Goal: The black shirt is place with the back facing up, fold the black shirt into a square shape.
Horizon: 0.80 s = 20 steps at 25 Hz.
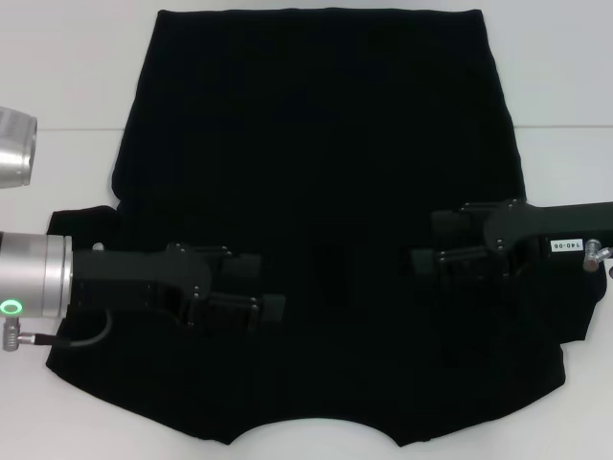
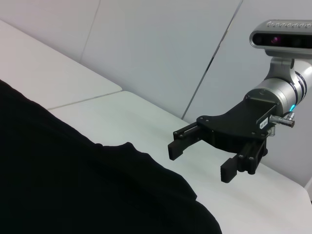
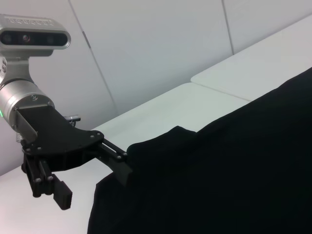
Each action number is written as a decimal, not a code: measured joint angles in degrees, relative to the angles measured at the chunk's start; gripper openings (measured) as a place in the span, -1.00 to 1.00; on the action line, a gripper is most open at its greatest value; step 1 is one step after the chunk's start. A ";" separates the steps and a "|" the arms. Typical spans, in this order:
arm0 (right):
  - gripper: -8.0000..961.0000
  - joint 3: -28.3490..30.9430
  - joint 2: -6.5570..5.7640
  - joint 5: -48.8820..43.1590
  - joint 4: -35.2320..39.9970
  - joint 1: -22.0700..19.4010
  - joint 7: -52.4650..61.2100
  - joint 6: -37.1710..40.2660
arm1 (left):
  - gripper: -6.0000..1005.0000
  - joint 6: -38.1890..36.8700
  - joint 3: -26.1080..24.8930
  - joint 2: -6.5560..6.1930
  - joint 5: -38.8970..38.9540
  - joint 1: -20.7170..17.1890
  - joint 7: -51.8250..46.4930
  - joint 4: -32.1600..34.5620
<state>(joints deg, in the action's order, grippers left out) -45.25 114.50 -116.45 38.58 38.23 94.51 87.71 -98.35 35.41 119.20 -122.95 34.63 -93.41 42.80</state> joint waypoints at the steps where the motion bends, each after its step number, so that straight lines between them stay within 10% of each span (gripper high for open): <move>1: 0.87 0.00 0.00 0.00 0.00 0.03 -0.01 -0.03 | 0.73 0.00 0.00 -0.02 0.00 0.01 -0.03 0.00; 20: 0.87 0.79 0.12 0.11 0.00 0.27 -0.04 -0.61 | 0.71 3.92 -3.14 -0.20 -0.07 -0.09 -6.97 1.15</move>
<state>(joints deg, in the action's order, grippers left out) -44.46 114.62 -116.34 38.58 38.50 94.47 87.10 -94.43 32.27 119.00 -123.02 34.54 -100.38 43.95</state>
